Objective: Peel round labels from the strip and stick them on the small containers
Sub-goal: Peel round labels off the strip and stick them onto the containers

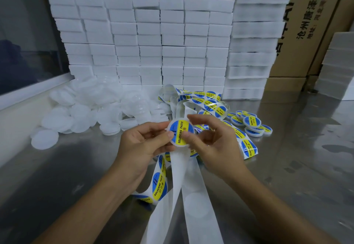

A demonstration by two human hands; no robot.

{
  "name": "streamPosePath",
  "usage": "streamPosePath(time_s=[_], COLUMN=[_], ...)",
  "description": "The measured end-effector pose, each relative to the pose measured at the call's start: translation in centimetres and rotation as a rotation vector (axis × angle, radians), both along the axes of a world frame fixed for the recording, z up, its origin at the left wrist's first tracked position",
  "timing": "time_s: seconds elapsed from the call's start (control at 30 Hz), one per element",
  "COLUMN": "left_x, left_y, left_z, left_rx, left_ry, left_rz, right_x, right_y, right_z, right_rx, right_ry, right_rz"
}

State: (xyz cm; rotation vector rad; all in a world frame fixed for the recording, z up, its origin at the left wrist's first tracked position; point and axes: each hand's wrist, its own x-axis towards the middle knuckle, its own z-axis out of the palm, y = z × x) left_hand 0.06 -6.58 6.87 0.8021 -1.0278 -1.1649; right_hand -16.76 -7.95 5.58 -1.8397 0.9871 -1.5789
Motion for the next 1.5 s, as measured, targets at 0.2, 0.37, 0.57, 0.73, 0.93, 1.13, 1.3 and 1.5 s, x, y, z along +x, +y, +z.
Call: streamPosePath(time_s=[0.2,0.37,0.57,0.73,0.93,1.13,1.3,1.5], left_x=[0.1,-0.3,0.1,0.3,0.3,0.1,0.1,0.0], left_y=[0.1,0.0,-0.3,-1.1,-1.4,-1.0,-0.7,-0.3], left_z=[-0.2,-0.6,-1.6,-2.8,-3.2,-2.8,-2.9,-2.5], left_rx=[0.016,0.016,-0.096,-0.017,0.031,0.046,0.058,-0.036], left_ry=[-0.015,-0.038,-0.42,-0.624,-0.634,-0.621,-0.629,-0.478], left_rz=[-0.02,-0.057,0.19,0.248,0.164,0.099,0.018,-0.018], right_x=[-1.0,-1.3,-3.3,-10.2,-14.4,-15.2,-14.9,-11.7], right_y=[-0.4,-0.2,-1.4,-5.3,-8.0,-9.2,-8.7,-6.5], right_z=[0.2,0.4,0.6,-0.7,-3.8,-5.2,-4.8,-2.1], right_rx=[-0.376,-0.396,-0.351,-0.126,0.062,0.27,0.27,-0.101], right_ry=[0.364,0.353,0.285,0.257,0.333,0.508,0.464,0.417], right_rz=[-0.094,-0.11,-0.262,-0.698,-0.882,-0.861,-0.864,-0.81])
